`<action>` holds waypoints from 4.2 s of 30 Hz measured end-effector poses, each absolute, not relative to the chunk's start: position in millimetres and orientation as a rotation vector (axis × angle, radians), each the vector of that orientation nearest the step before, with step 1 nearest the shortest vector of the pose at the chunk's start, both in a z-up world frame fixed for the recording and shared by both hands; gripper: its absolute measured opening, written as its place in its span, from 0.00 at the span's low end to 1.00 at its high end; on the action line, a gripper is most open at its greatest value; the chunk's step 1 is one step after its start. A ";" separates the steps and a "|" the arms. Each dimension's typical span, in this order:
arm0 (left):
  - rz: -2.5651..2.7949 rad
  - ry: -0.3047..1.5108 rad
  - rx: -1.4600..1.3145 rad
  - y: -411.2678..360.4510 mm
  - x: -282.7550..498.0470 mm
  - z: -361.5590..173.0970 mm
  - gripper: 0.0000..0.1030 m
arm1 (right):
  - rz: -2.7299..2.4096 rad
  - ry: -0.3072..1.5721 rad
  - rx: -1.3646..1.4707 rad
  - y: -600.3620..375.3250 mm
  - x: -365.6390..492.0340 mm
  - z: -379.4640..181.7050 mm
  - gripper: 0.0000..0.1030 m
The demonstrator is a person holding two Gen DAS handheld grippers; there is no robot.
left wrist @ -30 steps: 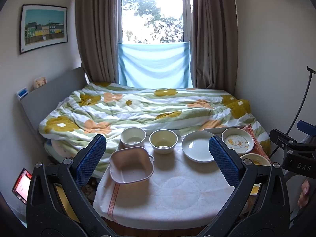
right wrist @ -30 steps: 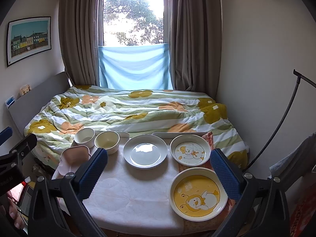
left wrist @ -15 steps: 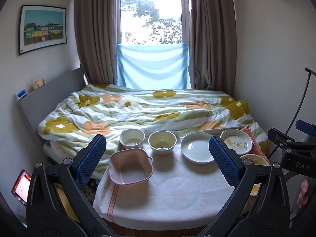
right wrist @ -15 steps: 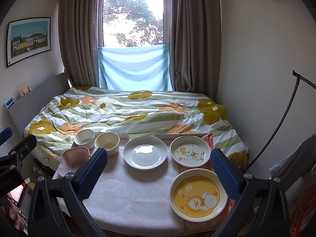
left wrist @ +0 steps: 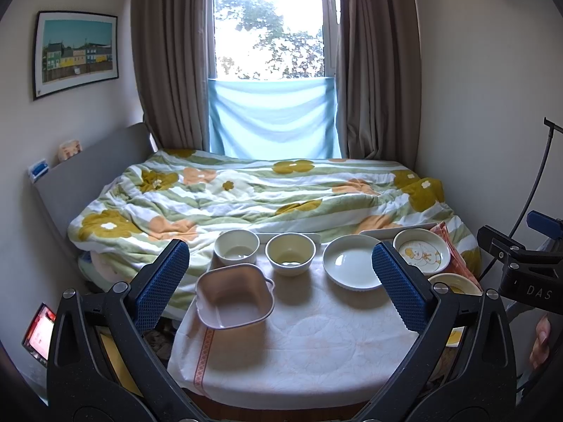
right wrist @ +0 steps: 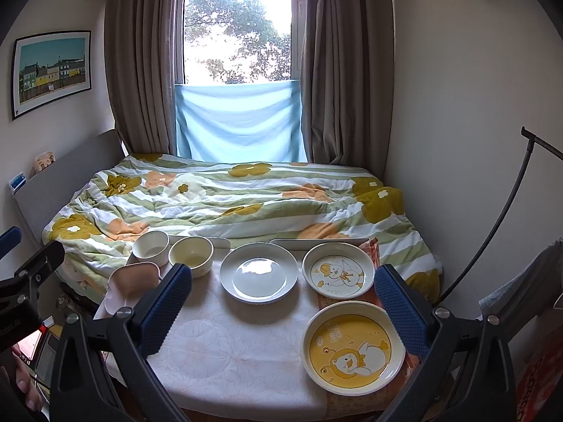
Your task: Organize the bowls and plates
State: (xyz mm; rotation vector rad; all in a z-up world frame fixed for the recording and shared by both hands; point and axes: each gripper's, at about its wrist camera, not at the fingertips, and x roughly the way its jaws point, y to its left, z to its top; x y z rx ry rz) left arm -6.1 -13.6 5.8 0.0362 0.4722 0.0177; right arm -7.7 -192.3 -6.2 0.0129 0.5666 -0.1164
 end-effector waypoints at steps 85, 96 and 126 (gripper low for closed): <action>-0.440 1.150 0.022 -189.5 150.0 -206.1 0.22 | 0.072 1.086 0.300 -397.9 66.0 -212.8 0.13; -0.267 1.126 -0.049 -56.0 124.3 -200.7 0.22 | 0.246 1.090 0.177 -278.0 94.7 -205.2 0.13; -0.215 1.163 -0.087 32.0 132.4 -290.1 0.22 | 0.262 1.105 0.168 -179.2 117.9 -287.9 0.15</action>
